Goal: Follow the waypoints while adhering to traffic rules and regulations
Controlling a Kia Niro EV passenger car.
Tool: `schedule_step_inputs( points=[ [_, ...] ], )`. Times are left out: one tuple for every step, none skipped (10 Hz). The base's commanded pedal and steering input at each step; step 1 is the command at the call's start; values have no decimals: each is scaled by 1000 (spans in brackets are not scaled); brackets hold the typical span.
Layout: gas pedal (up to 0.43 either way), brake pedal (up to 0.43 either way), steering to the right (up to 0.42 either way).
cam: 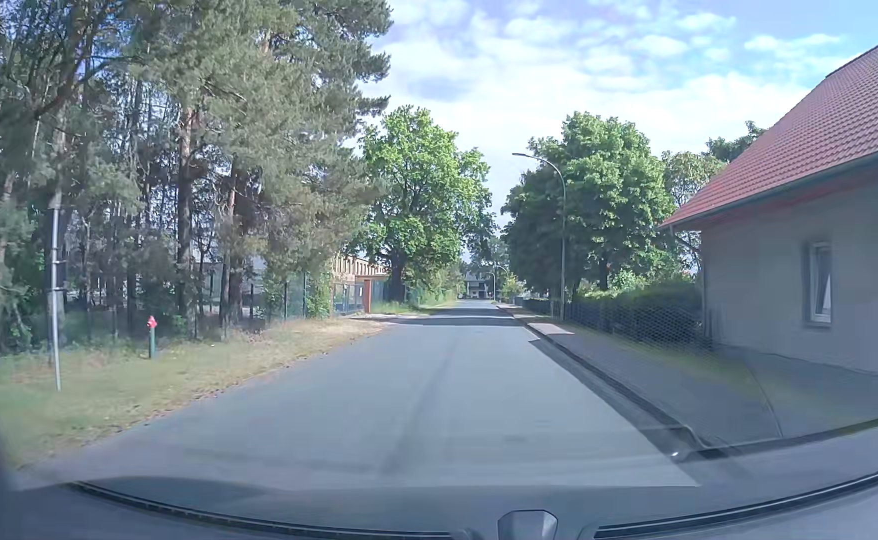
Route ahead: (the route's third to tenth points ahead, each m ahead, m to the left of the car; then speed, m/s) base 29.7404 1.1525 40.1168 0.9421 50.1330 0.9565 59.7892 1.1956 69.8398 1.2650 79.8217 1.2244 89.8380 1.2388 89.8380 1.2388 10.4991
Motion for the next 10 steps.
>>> schedule_step_inputs(
  points=[
    [110, 6, 5],
    [110, 6, 5],
    [110, 6, 5],
    [110, 6, 5],
    [110, 6, 5],
    [110, 6, 5],
    [110, 6, 5],
    [110, 6, 4],
    [110, 6, 4],
    [110, 6, 4]
  ],
)
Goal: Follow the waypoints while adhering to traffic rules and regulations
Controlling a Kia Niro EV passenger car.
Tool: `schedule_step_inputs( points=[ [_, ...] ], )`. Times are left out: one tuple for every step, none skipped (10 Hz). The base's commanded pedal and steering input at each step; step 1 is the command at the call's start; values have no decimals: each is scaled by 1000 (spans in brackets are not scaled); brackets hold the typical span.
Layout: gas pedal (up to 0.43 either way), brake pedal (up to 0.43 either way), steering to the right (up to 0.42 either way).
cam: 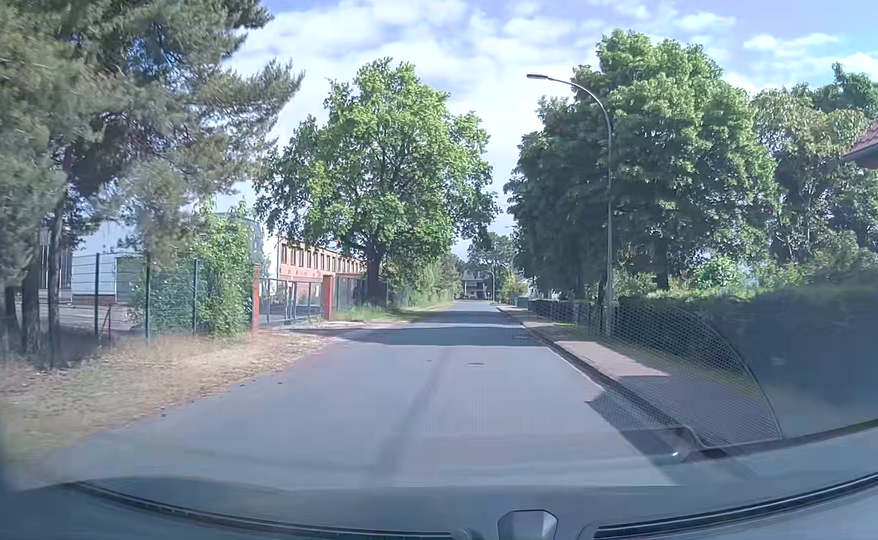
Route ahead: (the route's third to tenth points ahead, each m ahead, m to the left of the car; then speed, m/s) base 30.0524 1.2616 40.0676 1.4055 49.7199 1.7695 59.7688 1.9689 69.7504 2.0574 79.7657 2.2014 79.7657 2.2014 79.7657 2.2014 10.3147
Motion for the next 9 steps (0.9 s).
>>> schedule_step_inputs(
  points=[
    [110, 6, 4],
    [110, 6, 4],
    [110, 6, 4],
    [110, 6, 4],
    [110, 6, 4],
    [110, 6, 4],
    [110, 6, 4],
    [110, 6, 4],
    [110, 6, 4]
  ],
)
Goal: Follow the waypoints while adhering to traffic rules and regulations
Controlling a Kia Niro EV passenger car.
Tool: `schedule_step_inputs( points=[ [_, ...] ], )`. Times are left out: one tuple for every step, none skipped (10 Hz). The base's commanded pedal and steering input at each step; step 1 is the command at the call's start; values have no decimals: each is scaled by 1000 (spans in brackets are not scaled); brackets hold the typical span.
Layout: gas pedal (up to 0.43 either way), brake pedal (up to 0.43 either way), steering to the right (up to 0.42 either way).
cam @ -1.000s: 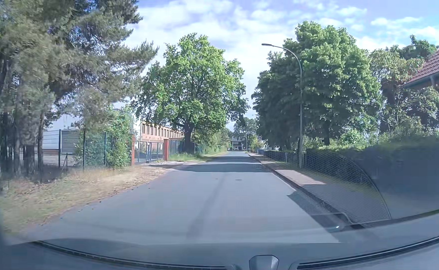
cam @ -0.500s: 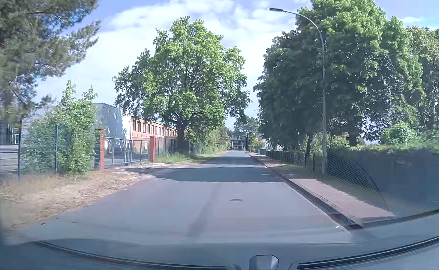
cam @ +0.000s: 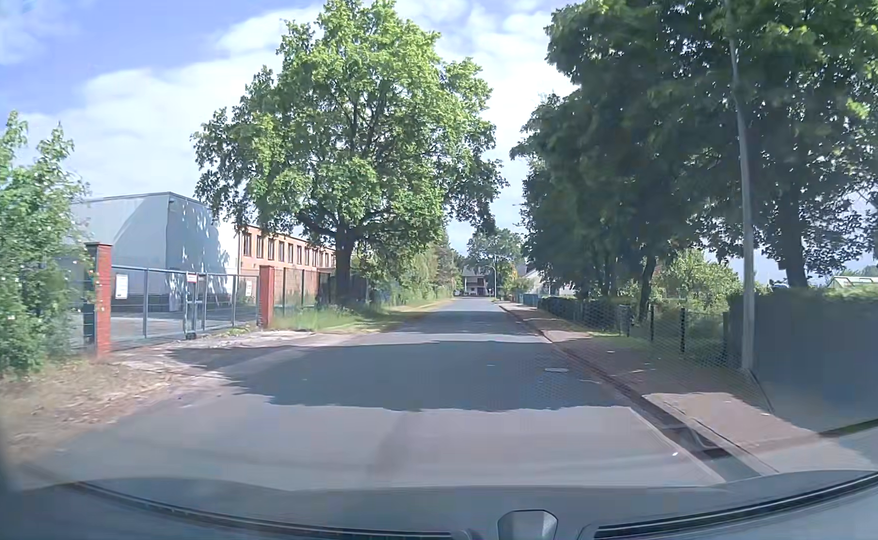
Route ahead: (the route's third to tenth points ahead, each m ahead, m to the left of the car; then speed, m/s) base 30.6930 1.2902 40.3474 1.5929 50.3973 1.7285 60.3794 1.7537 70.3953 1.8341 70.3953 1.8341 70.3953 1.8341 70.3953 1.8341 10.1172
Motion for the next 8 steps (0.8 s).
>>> schedule_step_inputs(
  points=[
    [110, 6, 4],
    [110, 6, 3],
    [110, 6, 3],
    [110, 6, 3],
    [110, 6, 3],
    [110, 6, 3],
    [110, 6, 3],
    [110, 6, 3]
  ],
)
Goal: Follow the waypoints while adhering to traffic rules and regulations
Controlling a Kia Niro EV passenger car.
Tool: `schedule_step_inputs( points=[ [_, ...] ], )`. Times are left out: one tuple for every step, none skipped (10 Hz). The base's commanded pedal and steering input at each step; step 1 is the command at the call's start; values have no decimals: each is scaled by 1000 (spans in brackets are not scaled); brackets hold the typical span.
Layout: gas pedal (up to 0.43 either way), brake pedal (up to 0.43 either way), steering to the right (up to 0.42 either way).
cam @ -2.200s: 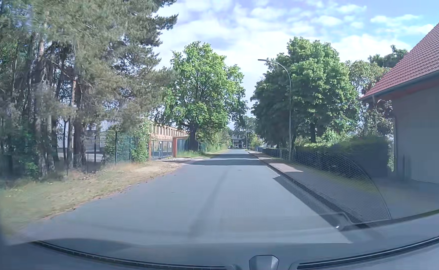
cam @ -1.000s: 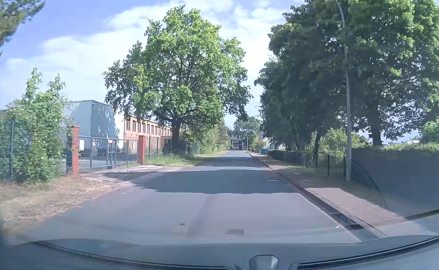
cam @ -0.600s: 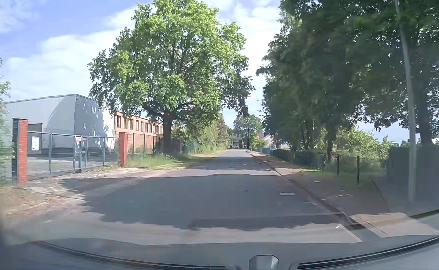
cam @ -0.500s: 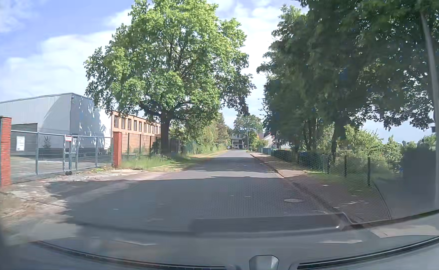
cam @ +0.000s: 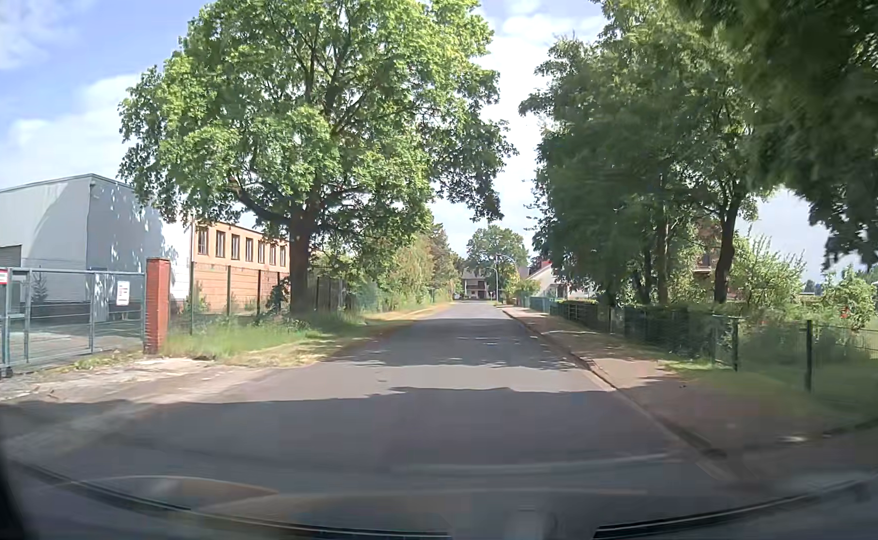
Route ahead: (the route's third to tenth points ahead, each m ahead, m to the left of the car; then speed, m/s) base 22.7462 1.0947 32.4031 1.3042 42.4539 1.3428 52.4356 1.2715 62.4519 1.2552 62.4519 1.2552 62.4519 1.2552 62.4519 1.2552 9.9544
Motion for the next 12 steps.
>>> schedule_step_inputs(
  points=[
    [110, 6, 3],
    [98, 6, 3],
    [98, 6, 3],
    [98, 6, 3],
    [98, 6, 3],
    [98, 6, 3],
    [98, 6, 3],
    [98, 6, 3],
    [98, 6, 4],
    [98, 6, 4],
    [98, 6, 4],
    [59, 6, 4]
  ],
)
